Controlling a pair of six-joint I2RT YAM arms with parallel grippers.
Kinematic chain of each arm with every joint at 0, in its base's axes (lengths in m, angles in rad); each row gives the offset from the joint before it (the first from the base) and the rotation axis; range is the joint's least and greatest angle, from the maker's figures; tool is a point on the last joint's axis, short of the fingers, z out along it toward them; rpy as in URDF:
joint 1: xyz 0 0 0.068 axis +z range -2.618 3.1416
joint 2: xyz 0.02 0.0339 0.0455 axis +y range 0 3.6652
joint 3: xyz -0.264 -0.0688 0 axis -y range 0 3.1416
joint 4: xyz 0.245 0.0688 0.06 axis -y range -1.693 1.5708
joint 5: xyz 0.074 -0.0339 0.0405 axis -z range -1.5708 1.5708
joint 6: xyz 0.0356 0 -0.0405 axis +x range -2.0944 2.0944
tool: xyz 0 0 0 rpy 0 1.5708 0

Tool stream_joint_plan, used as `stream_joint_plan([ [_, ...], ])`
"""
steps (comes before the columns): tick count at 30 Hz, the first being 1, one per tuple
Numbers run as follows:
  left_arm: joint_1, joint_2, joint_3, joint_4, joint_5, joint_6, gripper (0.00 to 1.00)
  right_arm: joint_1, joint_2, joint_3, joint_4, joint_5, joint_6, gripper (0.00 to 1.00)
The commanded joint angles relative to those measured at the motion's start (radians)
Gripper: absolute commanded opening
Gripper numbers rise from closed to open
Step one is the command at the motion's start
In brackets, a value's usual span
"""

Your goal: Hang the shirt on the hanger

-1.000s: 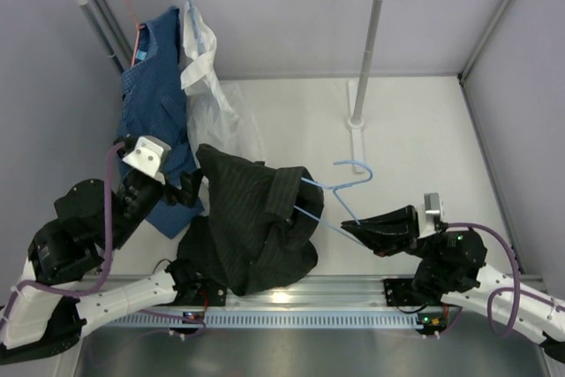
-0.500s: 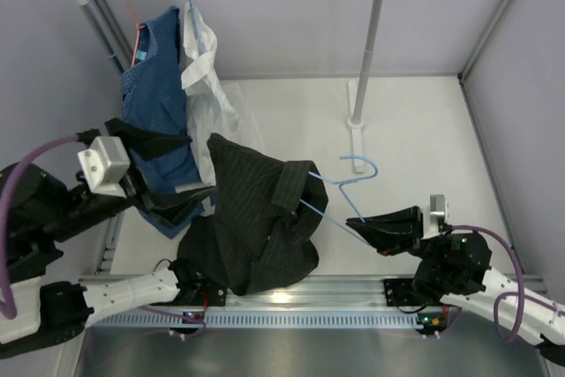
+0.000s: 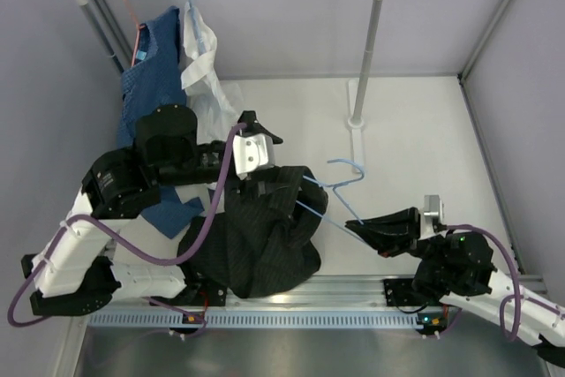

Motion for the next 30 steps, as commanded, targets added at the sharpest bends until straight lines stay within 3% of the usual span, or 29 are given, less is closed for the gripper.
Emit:
stream_joint_plan([
  [1, 0.0, -0.051, -0.004, 0.02, 0.059, 0.127, 0.78, 0.007, -0.021, 0.05, 0.022, -0.004, -0.014, 0.0],
  [8, 0.0, -0.059, -0.087, 0.02, 0.088, 0.169, 0.51, 0.007, 0.003, 0.074, 0.027, -0.047, -0.009, 0.0],
  [16, 0.0, -0.022, -0.102, 0.017, 0.122, 0.161, 0.48, 0.007, 0.028, 0.1, 0.021, -0.093, -0.012, 0.0],
  [20, 0.0, -0.004, -0.113, 0.017, 0.116, 0.164, 0.29, 0.008, 0.028, 0.111, 0.013, -0.107, -0.017, 0.0],
  [22, 0.0, -0.007, -0.118, 0.015, 0.128, 0.167, 0.13, 0.007, 0.026, 0.122, 0.002, -0.108, -0.025, 0.0],
  [30, 0.002, 0.005, -0.151, 0.017, 0.288, 0.163, 0.08, 0.007, 0.069, 0.169, -0.048, -0.122, -0.061, 0.0],
])
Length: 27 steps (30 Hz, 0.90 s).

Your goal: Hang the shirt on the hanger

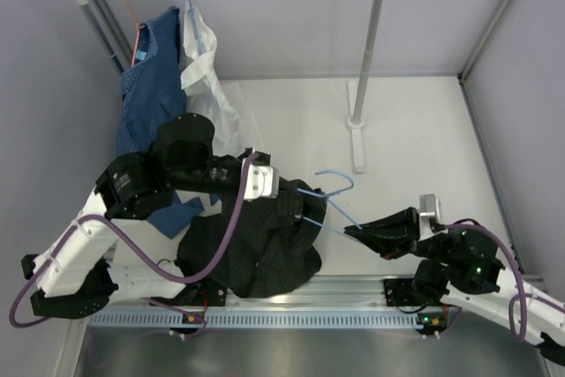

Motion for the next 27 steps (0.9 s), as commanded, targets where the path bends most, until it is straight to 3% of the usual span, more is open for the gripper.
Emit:
stream_joint_plan([
  [1, -0.003, 0.035, -0.026, 0.045, 0.133, -0.017, 0.08, 0.008, 0.04, 0.097, 0.061, -0.043, -0.042, 0.0],
  [8, -0.003, 0.086, -0.028, 0.045, 0.205, -0.079, 0.13, 0.007, 0.115, 0.139, 0.066, -0.069, -0.05, 0.0],
  [18, -0.003, 0.09, -0.031, 0.045, 0.19, -0.085, 0.17, 0.007, 0.165, 0.125, 0.127, -0.072, -0.032, 0.0],
  [24, -0.003, 0.09, -0.04, 0.045, 0.202, -0.094, 0.14, 0.007, 0.201, 0.123, 0.175, -0.083, -0.016, 0.0],
  [25, -0.003, 0.092, -0.042, 0.045, 0.205, -0.094, 0.05, 0.007, 0.207, 0.122, 0.179, -0.085, -0.015, 0.0],
  [27, -0.003, 0.092, -0.052, 0.045, 0.202, -0.094, 0.0, 0.007, 0.213, 0.123, 0.182, -0.08, -0.013, 0.0],
])
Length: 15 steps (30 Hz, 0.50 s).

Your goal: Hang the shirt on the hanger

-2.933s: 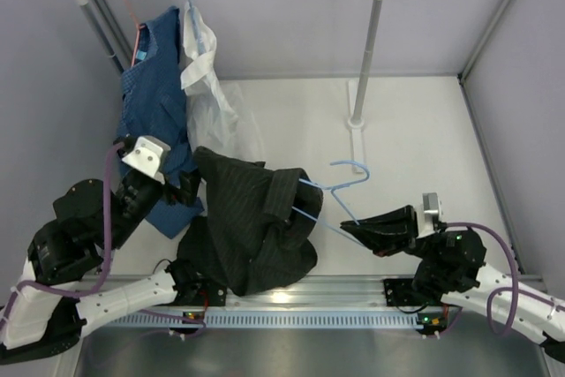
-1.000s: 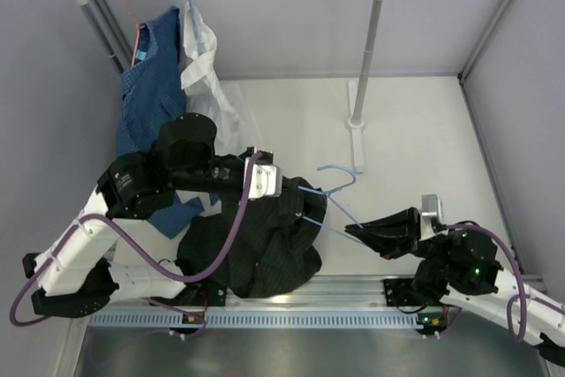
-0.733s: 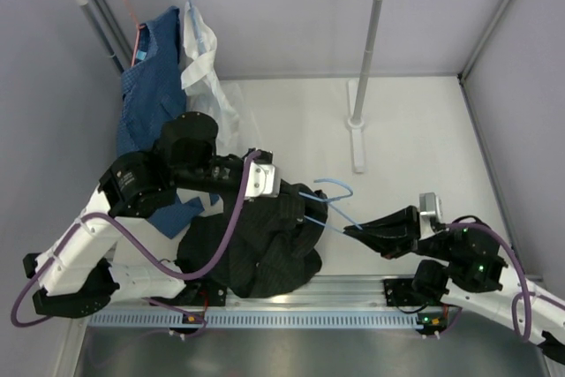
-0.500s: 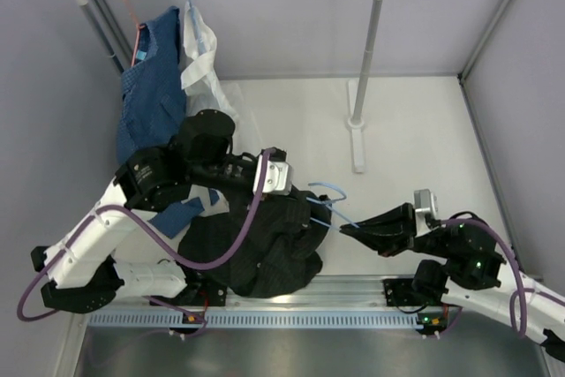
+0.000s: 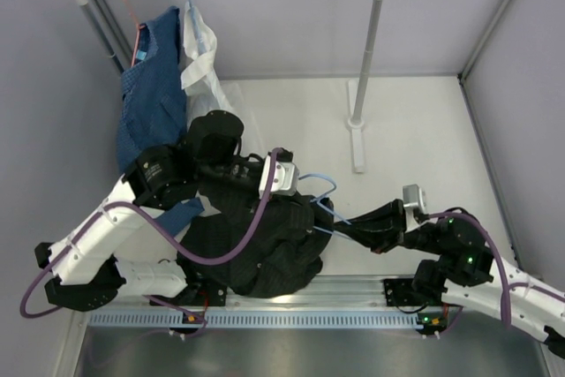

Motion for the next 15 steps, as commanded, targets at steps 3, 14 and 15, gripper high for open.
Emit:
stream_joint_plan([
  [3, -0.008, 0.008, -0.052, 0.048, 0.001, 0.003, 0.0, 0.007, 0.013, 0.031, 0.125, 0.027, 0.007, 0.02],
  [14, -0.007, -0.254, -0.42, 0.506, -0.619, -0.261, 0.0, 0.007, -0.329, 0.025, -0.52, 0.651, 0.27, 0.99],
  [15, -0.007, -0.271, -0.448, 0.543, -0.627, -0.262, 0.0, 0.007, -0.361, 0.008, -0.537, 0.651, 0.284, 0.99],
])
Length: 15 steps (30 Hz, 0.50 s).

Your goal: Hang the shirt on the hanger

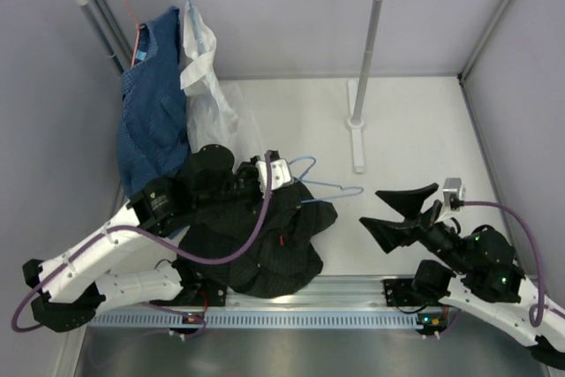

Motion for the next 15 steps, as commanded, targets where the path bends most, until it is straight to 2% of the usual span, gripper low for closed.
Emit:
stream_joint_plan([
  [1, 0.003, -0.092, -0.098, 0.315, -0.24, -0.1, 0.0, 0.006, -0.145, -0.013, -0.197, 0.172, 0.135, 0.99],
  [4, 0.032, -0.118, -0.155, 0.415, -0.25, -0.127, 0.0, 0.006, -0.166, -0.051, -0.196, 0.11, 0.203, 0.98],
  [6, 0.069, -0.118, -0.169, 0.457, -0.222, -0.158, 0.0, 0.007, -0.123, -0.085, -0.15, 0.067, 0.246, 0.92],
  [11, 0.168, -0.097, -0.18, 0.501, -0.075, -0.293, 0.0, 0.006, 0.185, -0.099, 0.008, 0.055, 0.231, 0.83],
  [13, 0.187, -0.095, -0.184, 0.507, -0.029, -0.308, 0.0, 0.006, 0.306, -0.085, 0.085, 0.078, 0.218, 0.75],
  [15, 0.193, -0.104, -0.194, 0.508, -0.018, -0.308, 0.0, 0.006, 0.362, -0.099, 0.166, 0.098, 0.218, 0.69],
])
